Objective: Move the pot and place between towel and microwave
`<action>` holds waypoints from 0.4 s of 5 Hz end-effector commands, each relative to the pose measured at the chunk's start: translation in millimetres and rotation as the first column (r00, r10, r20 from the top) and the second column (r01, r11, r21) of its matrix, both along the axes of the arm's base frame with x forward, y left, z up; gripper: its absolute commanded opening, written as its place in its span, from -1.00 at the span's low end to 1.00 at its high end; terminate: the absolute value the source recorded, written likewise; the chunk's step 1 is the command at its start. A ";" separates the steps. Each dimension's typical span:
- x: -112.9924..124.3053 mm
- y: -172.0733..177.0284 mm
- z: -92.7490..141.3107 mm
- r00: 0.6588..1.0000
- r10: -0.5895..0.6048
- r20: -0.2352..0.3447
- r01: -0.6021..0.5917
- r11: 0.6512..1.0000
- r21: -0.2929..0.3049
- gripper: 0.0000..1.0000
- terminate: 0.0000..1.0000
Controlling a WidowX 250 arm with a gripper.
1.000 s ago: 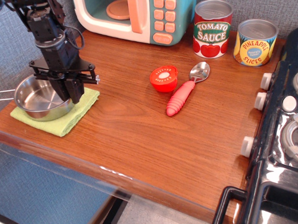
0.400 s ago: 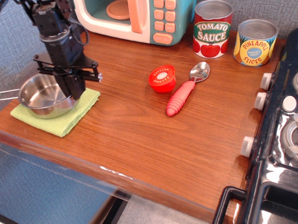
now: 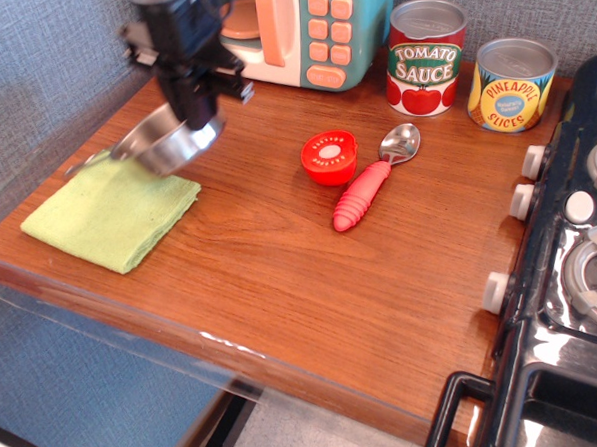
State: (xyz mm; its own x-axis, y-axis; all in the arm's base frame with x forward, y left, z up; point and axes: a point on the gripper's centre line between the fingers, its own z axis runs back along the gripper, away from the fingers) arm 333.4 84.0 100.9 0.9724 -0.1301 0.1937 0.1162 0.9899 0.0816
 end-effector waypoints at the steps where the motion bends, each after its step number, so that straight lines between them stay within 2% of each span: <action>1: 51.9 7.1 3.9 0.995 -0.088 0.038 0.087 0.996 0.023 -1.00 -1.00; 2: 62.3 19.4 -9.1 0.995 -0.096 0.016 0.095 0.995 0.019 -1.00 -1.00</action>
